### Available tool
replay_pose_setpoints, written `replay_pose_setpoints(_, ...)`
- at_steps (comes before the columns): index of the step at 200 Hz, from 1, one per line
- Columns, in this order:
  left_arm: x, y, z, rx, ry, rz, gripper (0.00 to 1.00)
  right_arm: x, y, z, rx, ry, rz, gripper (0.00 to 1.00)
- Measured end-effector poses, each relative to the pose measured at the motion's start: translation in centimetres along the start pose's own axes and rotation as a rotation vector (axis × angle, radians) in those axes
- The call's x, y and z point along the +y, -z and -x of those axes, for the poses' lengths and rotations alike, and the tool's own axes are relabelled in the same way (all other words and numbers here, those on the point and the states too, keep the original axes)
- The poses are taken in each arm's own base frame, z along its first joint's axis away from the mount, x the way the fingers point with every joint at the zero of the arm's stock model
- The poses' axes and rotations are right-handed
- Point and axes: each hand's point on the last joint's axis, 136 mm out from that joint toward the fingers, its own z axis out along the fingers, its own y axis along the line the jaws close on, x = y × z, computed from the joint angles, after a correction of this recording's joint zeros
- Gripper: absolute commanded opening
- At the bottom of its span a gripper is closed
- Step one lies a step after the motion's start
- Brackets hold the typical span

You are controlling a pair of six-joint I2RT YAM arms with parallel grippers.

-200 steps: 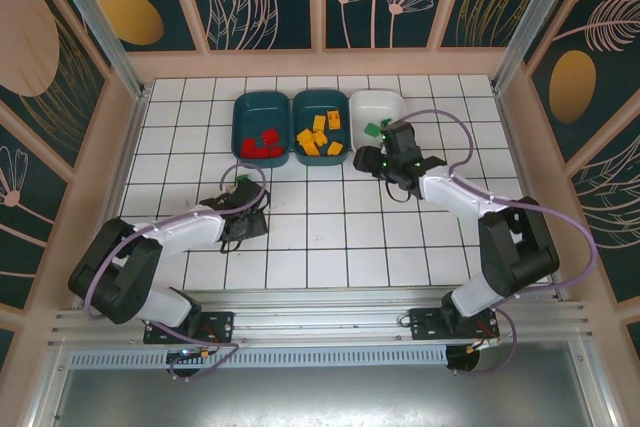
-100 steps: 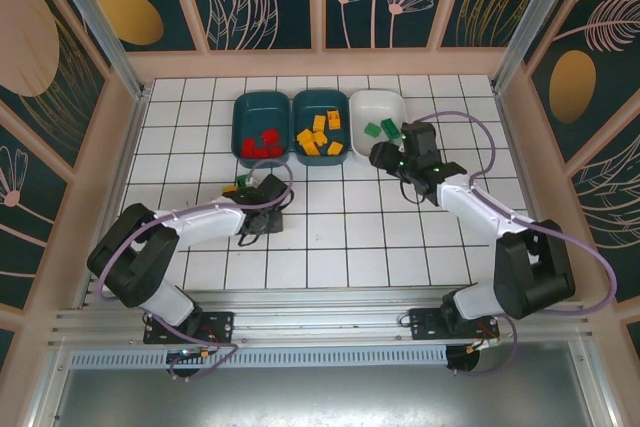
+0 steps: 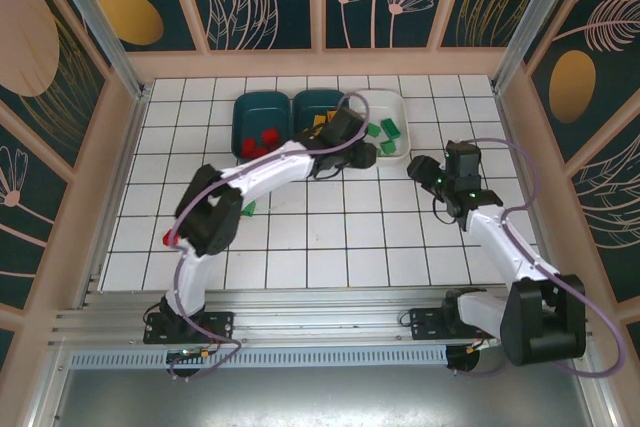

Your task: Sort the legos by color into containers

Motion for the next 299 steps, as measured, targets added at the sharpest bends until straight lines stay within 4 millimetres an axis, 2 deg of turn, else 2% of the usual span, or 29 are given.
replay_pose_setpoints(16, -1.0, -2.5, 1.7, -0.013, -0.025, -0.013, 0.28, -0.1, 0.6, 0.2, -0.013, -0.003, 0.006, 0.58)
replay_pose_setpoints(29, -1.4, -4.0, 2.7, -0.023, -0.038, -0.011, 0.34, -0.1, 1.1, 0.3, -0.019, -0.005, 0.009, 0.58)
replay_pose_setpoints(45, -1.4, -5.4, 3.4, -0.031, -0.053, 0.005, 0.54, -0.1, 1.4, 0.3, -0.019, -0.005, 0.012, 0.62)
replay_pose_setpoints(62, -1.2, -6.0, 3.8, -0.036, -0.057, 0.026, 0.75, -0.3, 1.5, 0.1, -0.009, 0.000, 0.005, 0.65)
replay_pose_setpoints(74, -0.9, -6.0, 3.6, -0.027, -0.064, 0.036, 0.83, -0.7, 1.5, -0.1, -0.001, 0.006, -0.012, 0.66)
replay_pose_setpoints(89, -0.7, -5.5, 3.5, -0.026, -0.072, 0.047, 0.87, -1.1, 1.5, -0.3, 0.006, 0.012, -0.030, 0.67)
replay_pose_setpoints(106, -0.1, -3.4, 2.4, 0.000, -0.077, 0.070, 0.91, -1.2, 1.5, -0.4, 0.009, 0.014, -0.037, 0.67)
replay_pose_setpoints(115, -0.4, -2.4, 2.9, -0.013, -0.078, 0.067, 0.93, -1.2, 1.5, -0.5, 0.011, 0.015, -0.038, 0.67)
replay_pose_setpoints(120, -0.5, -1.4, 3.6, -0.092, -0.075, 0.049, 0.94, -1.2, 1.5, -0.5, 0.011, 0.015, -0.036, 0.67)
replay_pose_setpoints(129, 1.5, 1.5, 1.4, -0.088, -0.071, 0.096, 0.95, -1.1, 1.6, -0.4, 0.009, 0.016, -0.033, 0.67)
replay_pose_setpoints(136, 3.4, 4.9, -0.9, -0.068, -0.067, 0.150, 0.96, -1.0, 1.6, -0.4, 0.008, 0.018, -0.027, 0.67)
replay_pose_setpoints(142, 4.6, 7.5, -2.0, -0.076, -0.063, 0.180, 0.96, -0.8, 1.6, -0.4, 0.007, 0.019, -0.021, 0.67)
replay_pose_setpoints(150, 5.7, 10.7, -2.3, -0.113, -0.048, 0.203, 0.95, -0.4, 1.6, -0.4, 0.008, 0.018, -0.004, 0.67)
replay_pose_setpoints(163, 7.6, 15.3, -1.5, -0.216, 0.004, 0.224, 0.95, 0.1, 1.5, -0.5, 0.015, 0.015, 0.025, 0.67)
replay_pose_setpoints(172, 9.5, 17.4, -1.0, -0.278, 0.053, 0.243, 0.94, 0.6, 1.3, -0.5, 0.018, 0.011, 0.047, 0.67)
replay_pose_setpoints(179, 11.3, 18.3, -1.2, -0.304, 0.086, 0.271, 0.94, 0.9, 1.1, -0.5, 0.022, 0.006, 0.060, 0.67)
replay_pose_setpoints(189, 14.2, 18.7, -2.3, -0.310, 0.126, 0.332, 0.93, 1.2, 0.8, -0.7, 0.033, 0.003, 0.076, 0.67)
replay_pose_setpoints(201, 17.3, 18.0, -4.7, -0.265, 0.155, 0.410, 0.91, 1.5, 0.4, -1.0, 0.049, 0.003, 0.088, 0.67)
replay_pose_setpoints(213, 19.3, 17.0, -7.4, -0.200, 0.168, 0.467, 0.89, 1.9, 0.1, -1.5, 0.066, 0.006, 0.099, 0.67)
replay_pose_setpoints(226, 20.8, 16.4, -9.2, -0.148, 0.184, 0.510, 0.88, 2.1, -0.1, -1.8, 0.076, 0.010, 0.106, 0.67)
replay_pose_setpoints(275, 27.3, 16.0, -10.3, -0.108, 0.312, 0.636, 0.84, 2.7, -0.1, -2.0, 0.081, 0.004, 0.119, 0.67)
replay_pose_setpoints(299, 28.8, 14.9, -11.1, -0.066, 0.323, 0.656, 0.79, 2.8, -0.2, -2.4, 0.089, 0.008, 0.123, 0.67)
